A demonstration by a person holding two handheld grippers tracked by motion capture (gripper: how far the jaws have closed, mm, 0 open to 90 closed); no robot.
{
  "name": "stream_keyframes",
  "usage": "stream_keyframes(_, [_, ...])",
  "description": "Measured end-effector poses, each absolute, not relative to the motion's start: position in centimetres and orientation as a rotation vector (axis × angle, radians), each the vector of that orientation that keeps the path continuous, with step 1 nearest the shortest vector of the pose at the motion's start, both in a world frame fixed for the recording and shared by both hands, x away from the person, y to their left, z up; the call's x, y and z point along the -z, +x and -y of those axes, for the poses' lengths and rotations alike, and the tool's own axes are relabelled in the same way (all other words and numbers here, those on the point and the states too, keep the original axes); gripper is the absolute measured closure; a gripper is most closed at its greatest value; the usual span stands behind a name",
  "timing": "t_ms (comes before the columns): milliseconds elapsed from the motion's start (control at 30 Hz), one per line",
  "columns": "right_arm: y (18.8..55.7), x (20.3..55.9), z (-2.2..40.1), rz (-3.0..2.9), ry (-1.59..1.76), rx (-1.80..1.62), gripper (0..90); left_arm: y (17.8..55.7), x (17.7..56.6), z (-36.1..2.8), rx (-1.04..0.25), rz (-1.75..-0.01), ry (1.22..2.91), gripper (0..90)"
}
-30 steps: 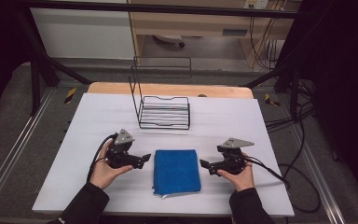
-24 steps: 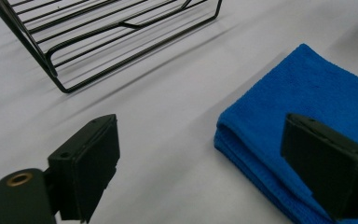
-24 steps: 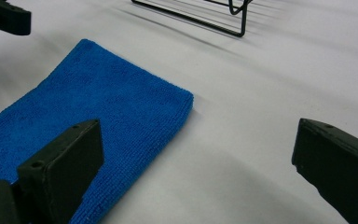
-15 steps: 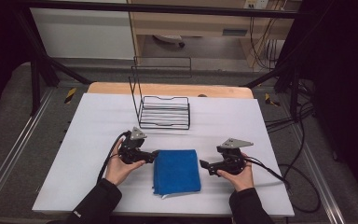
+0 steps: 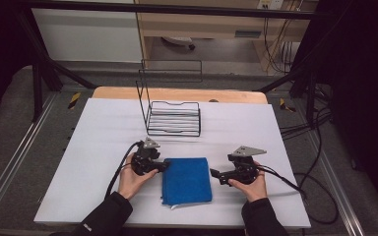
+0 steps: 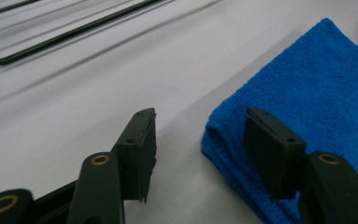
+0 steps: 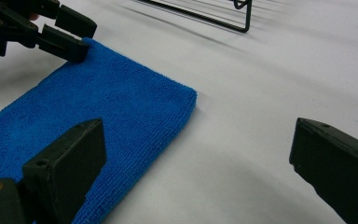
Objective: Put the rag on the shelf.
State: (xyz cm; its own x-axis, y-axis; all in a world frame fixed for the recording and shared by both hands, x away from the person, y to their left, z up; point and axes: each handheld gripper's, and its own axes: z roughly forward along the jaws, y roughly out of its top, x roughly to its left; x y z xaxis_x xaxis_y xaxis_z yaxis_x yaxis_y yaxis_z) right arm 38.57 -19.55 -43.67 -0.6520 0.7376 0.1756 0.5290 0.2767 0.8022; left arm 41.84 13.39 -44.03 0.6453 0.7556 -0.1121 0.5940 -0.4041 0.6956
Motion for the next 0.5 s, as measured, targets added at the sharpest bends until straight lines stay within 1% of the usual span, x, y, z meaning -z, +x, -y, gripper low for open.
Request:
stream_keyframes(133, [38.58, 43.66, 19.53, -2.314, 1.178, -1.317, 4.7, 41.85, 44.28, -13.18, -0.268, -1.047, 2.151, 50.1])
stream_keyframes(433, [38.61, 43.70, 19.48, -2.320, 1.177, -1.327, 5.2, 41.37, 44.52, -12.56, -0.238, -1.032, 2.163, 64.8])
stream_keyframes(500, [38.64, 43.67, 19.51, -2.321, 1.177, -1.328, 5.3, 41.31, 44.55, -12.50, -0.236, -1.035, 2.163, 65.9])
